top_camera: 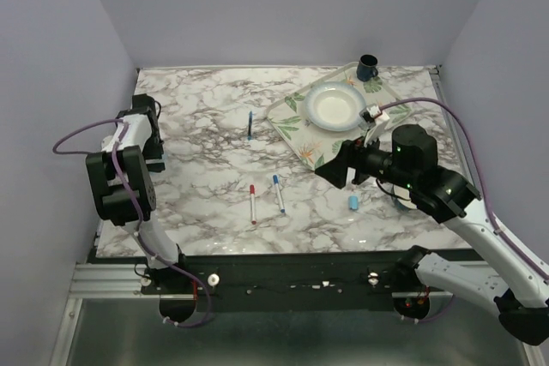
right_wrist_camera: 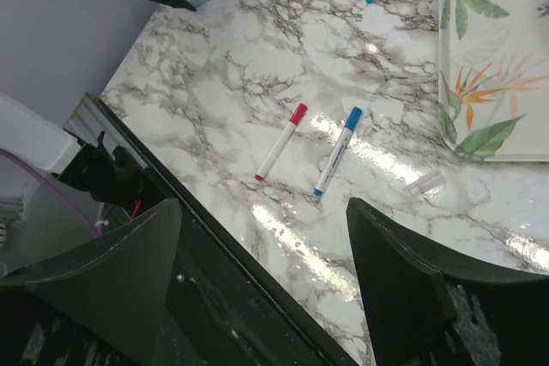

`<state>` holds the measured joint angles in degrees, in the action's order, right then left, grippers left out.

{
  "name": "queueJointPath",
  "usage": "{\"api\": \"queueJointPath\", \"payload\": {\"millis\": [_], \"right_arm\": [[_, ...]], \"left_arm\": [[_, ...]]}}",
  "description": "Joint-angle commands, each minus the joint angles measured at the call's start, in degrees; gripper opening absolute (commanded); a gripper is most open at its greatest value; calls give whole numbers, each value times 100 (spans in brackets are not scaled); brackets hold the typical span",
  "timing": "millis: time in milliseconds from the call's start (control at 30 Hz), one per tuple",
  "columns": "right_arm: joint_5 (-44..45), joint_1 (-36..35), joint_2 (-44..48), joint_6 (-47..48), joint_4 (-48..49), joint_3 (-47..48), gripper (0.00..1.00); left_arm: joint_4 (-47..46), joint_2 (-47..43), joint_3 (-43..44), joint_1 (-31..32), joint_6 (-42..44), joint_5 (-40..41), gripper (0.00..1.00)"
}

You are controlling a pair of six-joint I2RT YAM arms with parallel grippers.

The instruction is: Insert the pens into the pen caps

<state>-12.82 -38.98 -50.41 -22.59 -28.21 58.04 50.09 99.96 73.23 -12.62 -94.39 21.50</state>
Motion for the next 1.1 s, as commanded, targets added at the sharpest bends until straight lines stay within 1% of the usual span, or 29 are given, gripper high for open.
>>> {"api": "queueJointPath", "payload": {"millis": [0,167,267,367,433,467,567,733,833,867,933,1067], "right_arm": [[218,-4,-56,71,-606,365,84],[333,-4,-65,27,-774,559,84],[341,-4,-118,0,-800,664,84],[298,-4,-188,0,-818,726,84],[298,-4,-214,0,-818,744,84],[298,-4,-223,0,-801,726,84],[271,-4,-206,-9,-704,647,84],[236,-4,-224,88,-835,761,84],[315,-4,-57,114,-836,700,84],[324,-4,-13,106,-836,674,84],[324,5,75,88,-818,577,84],[306,-4,321,9,-818,446,84]], "left_arm": [[36,558,261,23,-853,118,88],[370,1165,753,23,-1011,469,85],[336,1298,789,32,-985,540,81],[257,1236,632,58,-1037,645,75],[142,1210,508,67,-1038,663,73],[98,1245,430,67,-1020,593,70],[133,1420,437,93,-968,470,66],[116,1491,297,225,-1055,461,64],[72,1421,148,295,-1169,557,60],[-42,1395,95,313,-1143,575,56],[-165,1377,77,313,-1021,549,52],[-95,1368,69,322,-985,496,36]]}}
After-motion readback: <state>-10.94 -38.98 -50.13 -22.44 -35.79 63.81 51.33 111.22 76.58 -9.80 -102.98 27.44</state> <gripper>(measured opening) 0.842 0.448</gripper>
